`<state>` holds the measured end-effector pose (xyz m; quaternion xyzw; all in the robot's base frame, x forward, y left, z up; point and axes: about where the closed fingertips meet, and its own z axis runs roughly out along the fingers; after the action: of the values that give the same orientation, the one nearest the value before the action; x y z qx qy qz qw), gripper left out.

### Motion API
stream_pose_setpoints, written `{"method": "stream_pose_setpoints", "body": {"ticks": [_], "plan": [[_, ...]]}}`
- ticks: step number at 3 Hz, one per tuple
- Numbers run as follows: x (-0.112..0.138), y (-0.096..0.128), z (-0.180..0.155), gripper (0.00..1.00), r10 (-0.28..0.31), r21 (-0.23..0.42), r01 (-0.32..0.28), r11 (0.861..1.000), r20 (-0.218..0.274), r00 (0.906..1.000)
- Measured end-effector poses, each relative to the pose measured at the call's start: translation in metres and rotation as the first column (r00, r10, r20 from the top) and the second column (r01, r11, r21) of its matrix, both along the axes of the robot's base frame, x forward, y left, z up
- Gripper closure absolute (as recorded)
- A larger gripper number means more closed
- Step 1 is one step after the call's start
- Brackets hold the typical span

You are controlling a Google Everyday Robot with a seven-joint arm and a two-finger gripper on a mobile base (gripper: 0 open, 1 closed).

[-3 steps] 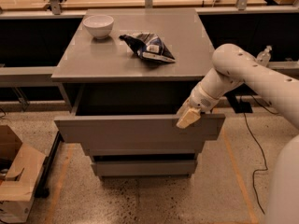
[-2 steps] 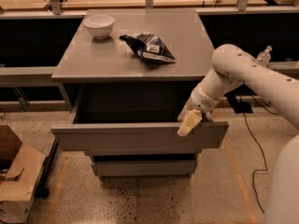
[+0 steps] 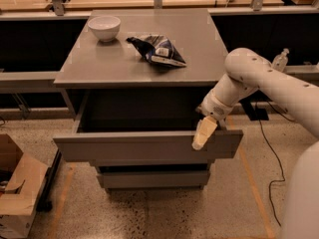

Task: Open top drawer

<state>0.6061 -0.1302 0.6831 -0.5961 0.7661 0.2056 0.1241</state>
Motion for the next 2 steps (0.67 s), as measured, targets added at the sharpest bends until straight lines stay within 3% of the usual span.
{"method": "stream_pose_setpoints", "body": {"ticks": [1, 2], "plan": [[-0.002, 0.005, -0.007, 0.00, 0.017, -0.028, -0.018, 0.999, -0.028, 0.9995], [-0.024, 0.003, -0.023, 0.00, -0.023, -0.014, 0.022, 1.000, -0.094, 0.9953]]}}
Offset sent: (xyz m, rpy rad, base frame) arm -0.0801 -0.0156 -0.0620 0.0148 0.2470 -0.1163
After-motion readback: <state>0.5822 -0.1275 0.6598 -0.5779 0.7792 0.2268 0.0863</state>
